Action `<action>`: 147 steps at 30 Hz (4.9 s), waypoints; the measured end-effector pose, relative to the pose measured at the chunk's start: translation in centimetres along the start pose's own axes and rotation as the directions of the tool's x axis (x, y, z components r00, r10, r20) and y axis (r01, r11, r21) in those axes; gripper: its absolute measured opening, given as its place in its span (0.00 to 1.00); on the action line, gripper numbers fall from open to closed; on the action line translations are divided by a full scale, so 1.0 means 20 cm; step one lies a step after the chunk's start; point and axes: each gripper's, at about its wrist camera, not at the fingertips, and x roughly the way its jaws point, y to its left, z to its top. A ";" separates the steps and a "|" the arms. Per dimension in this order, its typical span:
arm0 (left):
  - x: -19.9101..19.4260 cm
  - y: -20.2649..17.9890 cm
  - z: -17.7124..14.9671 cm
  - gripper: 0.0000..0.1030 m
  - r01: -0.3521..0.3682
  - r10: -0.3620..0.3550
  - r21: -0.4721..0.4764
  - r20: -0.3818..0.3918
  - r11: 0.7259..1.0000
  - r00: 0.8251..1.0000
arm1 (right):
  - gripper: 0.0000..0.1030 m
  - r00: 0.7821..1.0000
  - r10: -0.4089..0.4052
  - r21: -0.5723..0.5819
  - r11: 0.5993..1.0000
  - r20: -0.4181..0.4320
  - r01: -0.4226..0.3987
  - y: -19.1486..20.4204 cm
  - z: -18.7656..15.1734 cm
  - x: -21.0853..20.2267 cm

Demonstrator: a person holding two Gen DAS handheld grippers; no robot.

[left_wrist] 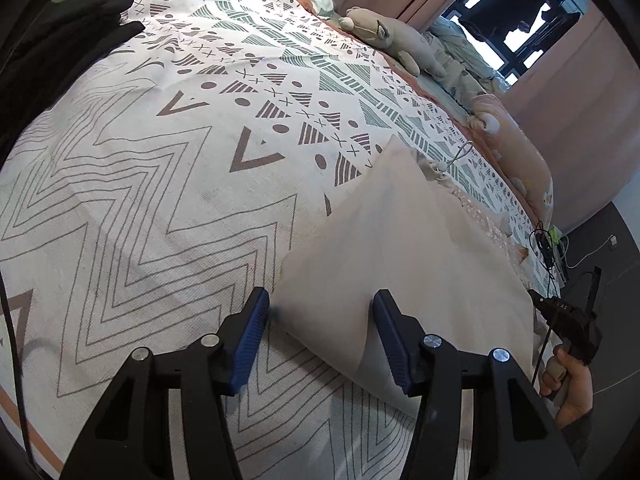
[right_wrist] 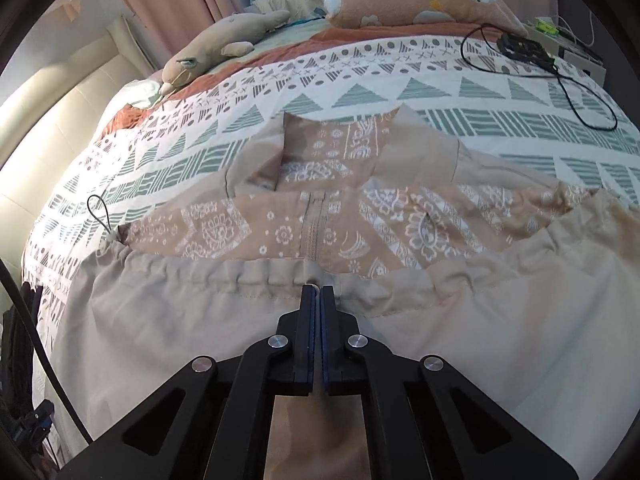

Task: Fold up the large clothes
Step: 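Grasp the jacket hem with the right tool while the left tool holds the fabric, then fold the hem over the body with the right tool while the left holds the side, then lay the folded jacket down and open both tools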

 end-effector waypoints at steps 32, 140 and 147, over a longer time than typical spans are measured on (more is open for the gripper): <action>0.21 0.01 0.08 0.15 0.321 -0.339 -0.239 -0.036 0.916 0.940 | 0.00 0.985 0.167 0.166 0.973 -0.035 -0.159 -0.22 0.08 0.03; 0.36 -2.40 -1.16 0.72 0.684 -0.295 0.214 -0.784 0.697 0.546 | 0.49 0.937 0.021 0.644 0.721 0.348 -0.255 -1.51 -1.64 -1.56; 0.17 -2.20 -1.00 0.98 0.691 -0.344 0.262 -0.716 0.674 0.607 | 0.49 0.925 0.039 0.614 0.738 0.377 -0.281 -1.47 -1.62 -1.58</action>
